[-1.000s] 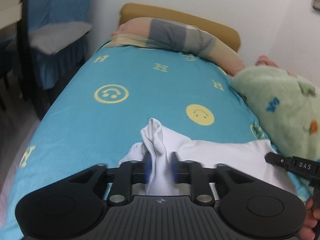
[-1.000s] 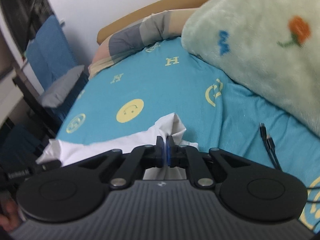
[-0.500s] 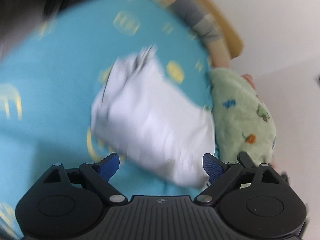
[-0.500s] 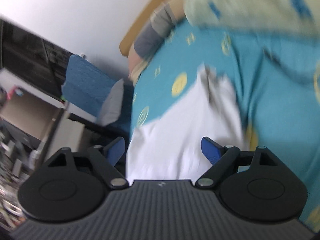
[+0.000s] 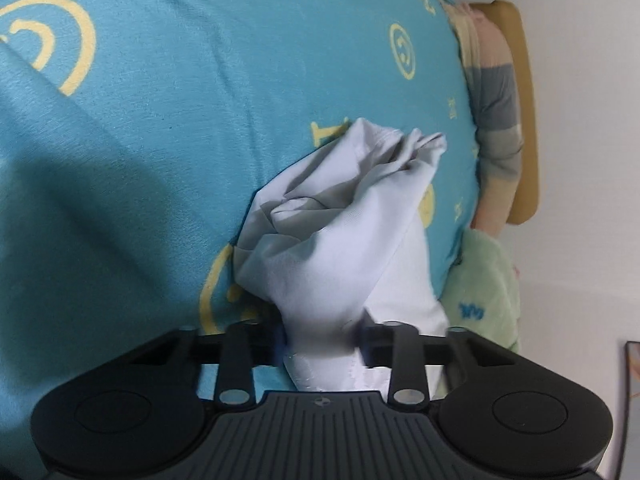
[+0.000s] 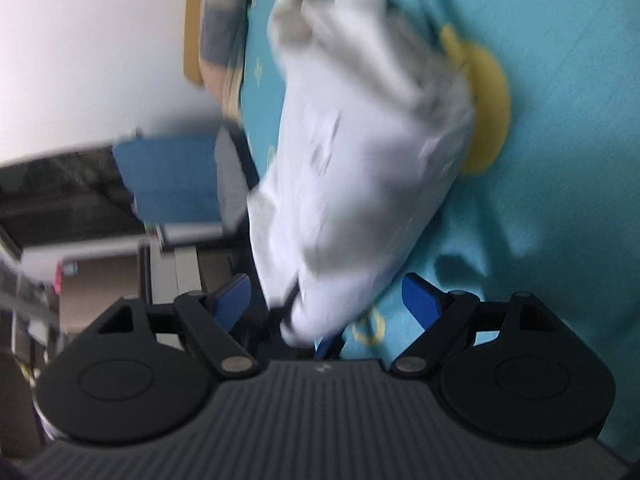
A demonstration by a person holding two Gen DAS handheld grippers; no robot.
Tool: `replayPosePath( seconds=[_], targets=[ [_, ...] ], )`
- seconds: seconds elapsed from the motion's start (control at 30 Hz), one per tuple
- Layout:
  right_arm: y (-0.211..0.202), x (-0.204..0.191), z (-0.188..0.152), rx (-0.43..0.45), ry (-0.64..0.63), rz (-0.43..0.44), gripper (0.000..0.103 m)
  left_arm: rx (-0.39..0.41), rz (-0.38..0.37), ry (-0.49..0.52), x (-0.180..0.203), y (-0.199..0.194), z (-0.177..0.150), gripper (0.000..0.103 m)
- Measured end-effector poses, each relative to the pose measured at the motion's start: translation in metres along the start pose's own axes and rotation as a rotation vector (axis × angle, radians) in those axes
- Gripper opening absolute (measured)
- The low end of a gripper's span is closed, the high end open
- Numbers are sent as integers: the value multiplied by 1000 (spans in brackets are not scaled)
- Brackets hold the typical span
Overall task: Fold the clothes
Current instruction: 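Lift the folded white shirt with both grippers and carry it over the blanket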
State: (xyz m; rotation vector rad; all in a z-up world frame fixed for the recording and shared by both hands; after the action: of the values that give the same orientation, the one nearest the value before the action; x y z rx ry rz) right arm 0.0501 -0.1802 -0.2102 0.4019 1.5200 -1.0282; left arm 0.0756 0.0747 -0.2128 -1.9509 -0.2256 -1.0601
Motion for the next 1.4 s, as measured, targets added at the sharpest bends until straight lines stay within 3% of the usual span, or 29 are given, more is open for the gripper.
replayPosePath(
  seconds=[0.13,0.2,0.27,0.43,0.67,0.87,1.03,1.23,1.4],
  targets=[
    [-9,8,17,104,54,5,77,12,-51,17,8,-12,-1,23],
    [-10,9,21,128,36,-22,65,5,-55,33,12,-18,-4,23],
    [-13,4,22,140,0,-35,40,-4,-55,52,17,-25,-8,23],
    [-24,-15,23,170,-98,-41,25,-28,-55,97,27,-42,-18,23],
    [-62,-42,27,223,-198,-20,21,-67,-70,151,45,-70,-39,23],
    [-113,-71,34,279,-217,-2,21,-97,-60,210,84,-96,-90,23],
    [-163,-85,61,326,-202,-13,21,-132,-38,300,137,-83,-147,23],
    [-225,-96,131,394,-209,-41,21,-184,-30,408,216,-24,-229,23],
    [-287,-117,231,510,-275,-97,21,-291,-93,497,285,44,-318,23]
  ],
)
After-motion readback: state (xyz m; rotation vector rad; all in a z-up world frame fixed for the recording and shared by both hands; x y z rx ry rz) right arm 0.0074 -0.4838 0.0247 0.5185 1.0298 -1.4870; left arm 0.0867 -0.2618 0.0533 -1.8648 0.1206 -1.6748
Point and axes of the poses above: each gripper's, at about its wrist camera, not at the fingertips, and y roughly the way its jaws point, x to its right, z to its top, the point moved 8 cm from there along y, roughly the way its jaws point, and after that the axes turned 12 degrees about -y, right-handed, at the moved point
